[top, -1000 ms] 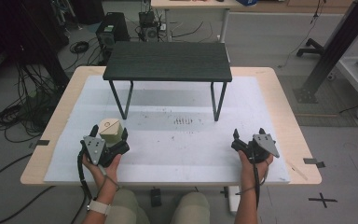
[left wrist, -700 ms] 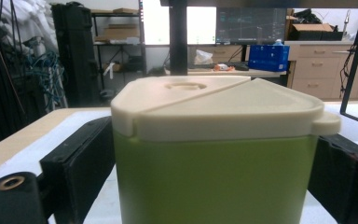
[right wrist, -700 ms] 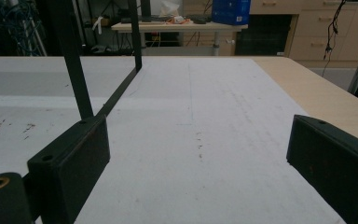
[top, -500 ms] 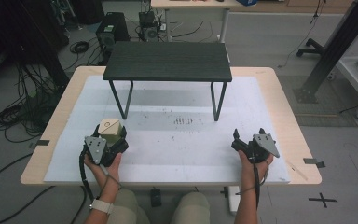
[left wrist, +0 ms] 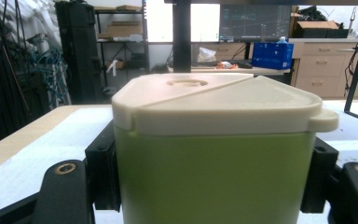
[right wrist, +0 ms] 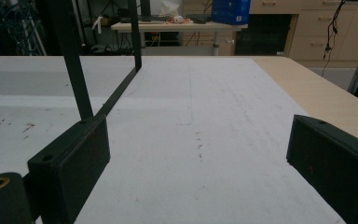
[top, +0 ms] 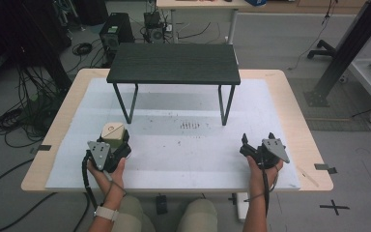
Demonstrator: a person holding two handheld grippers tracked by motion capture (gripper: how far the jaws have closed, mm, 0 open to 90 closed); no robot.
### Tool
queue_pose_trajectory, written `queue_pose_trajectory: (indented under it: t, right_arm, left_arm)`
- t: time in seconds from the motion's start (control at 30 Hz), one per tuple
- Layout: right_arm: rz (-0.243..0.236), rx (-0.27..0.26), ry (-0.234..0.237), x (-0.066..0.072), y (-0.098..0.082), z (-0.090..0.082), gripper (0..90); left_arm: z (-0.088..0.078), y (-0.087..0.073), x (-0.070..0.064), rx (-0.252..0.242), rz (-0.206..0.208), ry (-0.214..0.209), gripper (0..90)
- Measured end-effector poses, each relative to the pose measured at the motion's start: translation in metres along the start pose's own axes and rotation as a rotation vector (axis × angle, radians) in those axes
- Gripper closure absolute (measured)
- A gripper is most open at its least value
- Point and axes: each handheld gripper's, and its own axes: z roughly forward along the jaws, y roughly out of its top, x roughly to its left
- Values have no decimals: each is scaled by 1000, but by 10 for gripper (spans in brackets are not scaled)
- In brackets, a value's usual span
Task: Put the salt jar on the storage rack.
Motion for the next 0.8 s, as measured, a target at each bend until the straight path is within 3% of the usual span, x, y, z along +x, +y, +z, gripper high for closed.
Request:
queue_pose_trajectory:
  t: [0.23,0.3,0.4,0.8]
  right_arm:
    - [-2,2,0,0,0,0,61]
    - [-2,3,1,0,0,0,61]
    - [-2,4,0,0,0,0,61]
    - [-5,8,-2,0,0,1,62]
  left_arm:
    - [1,3,3,18,-14,-12,295]
    - [1,5,6,24,-34,-19,295]
    - [0,6,7,25,-28,-24,295]
    - [-9,31,10,-16,-41,-83,297]
